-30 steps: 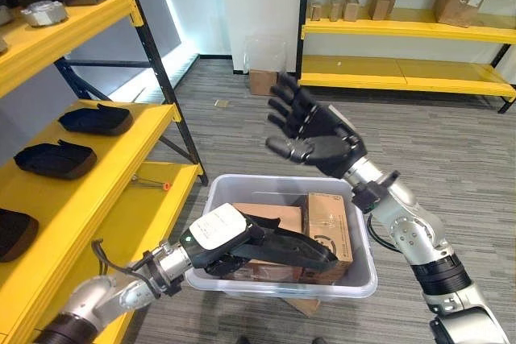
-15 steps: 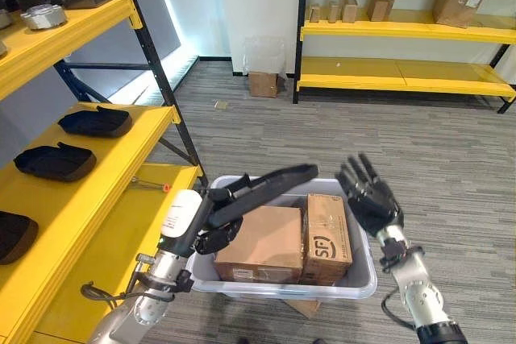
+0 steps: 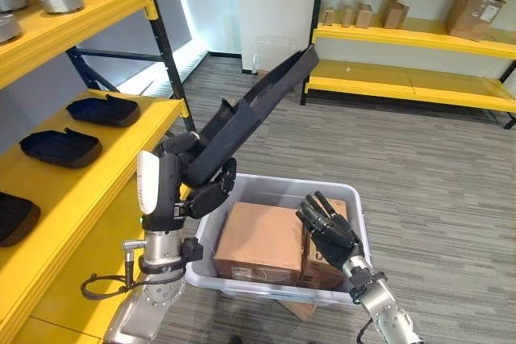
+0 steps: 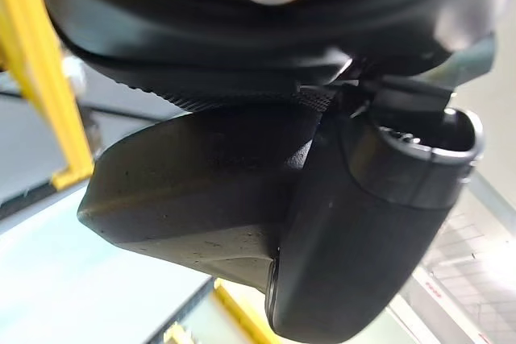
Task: Move parts from the plastic box to the shelf.
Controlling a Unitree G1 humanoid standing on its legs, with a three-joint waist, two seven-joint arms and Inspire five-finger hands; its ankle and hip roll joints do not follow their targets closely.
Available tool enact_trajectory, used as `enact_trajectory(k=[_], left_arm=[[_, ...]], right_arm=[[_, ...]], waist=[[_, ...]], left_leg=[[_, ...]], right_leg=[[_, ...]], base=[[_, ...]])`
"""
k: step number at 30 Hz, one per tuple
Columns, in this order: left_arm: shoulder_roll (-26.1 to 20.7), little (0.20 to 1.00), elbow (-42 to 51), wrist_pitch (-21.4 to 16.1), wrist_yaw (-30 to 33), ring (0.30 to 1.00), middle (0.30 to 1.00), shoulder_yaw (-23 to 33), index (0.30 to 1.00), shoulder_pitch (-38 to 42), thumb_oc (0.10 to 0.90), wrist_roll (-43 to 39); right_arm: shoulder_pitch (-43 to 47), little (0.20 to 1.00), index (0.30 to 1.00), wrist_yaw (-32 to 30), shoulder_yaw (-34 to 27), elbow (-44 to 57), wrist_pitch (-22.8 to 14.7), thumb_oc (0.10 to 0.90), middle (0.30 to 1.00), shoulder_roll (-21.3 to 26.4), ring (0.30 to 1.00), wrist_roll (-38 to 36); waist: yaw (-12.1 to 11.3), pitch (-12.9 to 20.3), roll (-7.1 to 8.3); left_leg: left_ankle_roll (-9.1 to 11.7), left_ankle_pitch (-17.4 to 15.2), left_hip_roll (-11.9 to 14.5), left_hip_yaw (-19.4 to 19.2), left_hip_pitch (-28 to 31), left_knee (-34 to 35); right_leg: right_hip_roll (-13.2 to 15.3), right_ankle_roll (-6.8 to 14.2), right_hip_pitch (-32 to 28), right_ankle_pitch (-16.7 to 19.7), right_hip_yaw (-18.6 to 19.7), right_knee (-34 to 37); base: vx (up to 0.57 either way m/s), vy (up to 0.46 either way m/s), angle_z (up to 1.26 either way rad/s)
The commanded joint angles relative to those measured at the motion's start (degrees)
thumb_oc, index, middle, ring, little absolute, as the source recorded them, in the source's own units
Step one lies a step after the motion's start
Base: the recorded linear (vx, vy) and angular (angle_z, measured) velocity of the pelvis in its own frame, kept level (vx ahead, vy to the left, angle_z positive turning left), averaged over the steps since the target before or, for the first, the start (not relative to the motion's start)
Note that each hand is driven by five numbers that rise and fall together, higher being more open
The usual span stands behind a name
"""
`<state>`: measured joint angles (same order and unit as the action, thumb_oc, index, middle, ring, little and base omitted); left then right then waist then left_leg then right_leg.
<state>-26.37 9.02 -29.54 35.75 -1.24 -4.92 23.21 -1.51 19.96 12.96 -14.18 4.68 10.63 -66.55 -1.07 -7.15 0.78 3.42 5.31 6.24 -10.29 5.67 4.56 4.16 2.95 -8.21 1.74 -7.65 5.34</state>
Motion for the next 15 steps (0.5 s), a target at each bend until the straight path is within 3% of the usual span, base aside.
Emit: enact_trajectory(k=[1,7,15], left_arm=[[-2.5,0.3,2.6,0.3,9.2,0.3,0.3,6.7,0.3,7.4,0.4,0.2],[-4.0,0.3,2.4,2.4,11.6,0.3,0.3,10.7,0.3,5.7,0.4,1.7],[-4.5,0.3,3.3,3.3,12.9,0.3,0.3,15.1,0.3,1.7,0.4,3.5]], right_arm=[[4.0,1.0,1.0,7.0,1.4,4.4,0.4,0.9,1.0,-1.6,1.0,-1.2],[3.3,1.0,1.0,9.2,3.3,3.5,0.5,0.9,1.0,-1.3,1.0,-1.2],[3.4,1.0,1.0,10.6,1.4,2.3,1.6,0.9,1.0,-1.0,1.0,-1.4]], waist=[[-1.0,3.1,-0.6],[-2.1,2.6,-0.94],[-3.9,1.4,-1.38]], left_leg=[[1.9,-1.8,3.8,7.9,-0.9,0.4],[2.5,-1.0,3.7,9.3,-1.3,0.4],[3.0,0.2,3.7,11.8,-2.0,0.2]], right_leg=[[2.8,1.4,-0.2,-1.1,-6.1,-1.6],[2.6,0.9,-0.2,-1.8,-6.9,-2.2],[1.7,-0.2,-0.2,-2.8,-7.4,-3.0]], base=[[0.01,-0.039,0.14],[0.0,-0.042,0.1],[-0.01,-0.072,0.11]])
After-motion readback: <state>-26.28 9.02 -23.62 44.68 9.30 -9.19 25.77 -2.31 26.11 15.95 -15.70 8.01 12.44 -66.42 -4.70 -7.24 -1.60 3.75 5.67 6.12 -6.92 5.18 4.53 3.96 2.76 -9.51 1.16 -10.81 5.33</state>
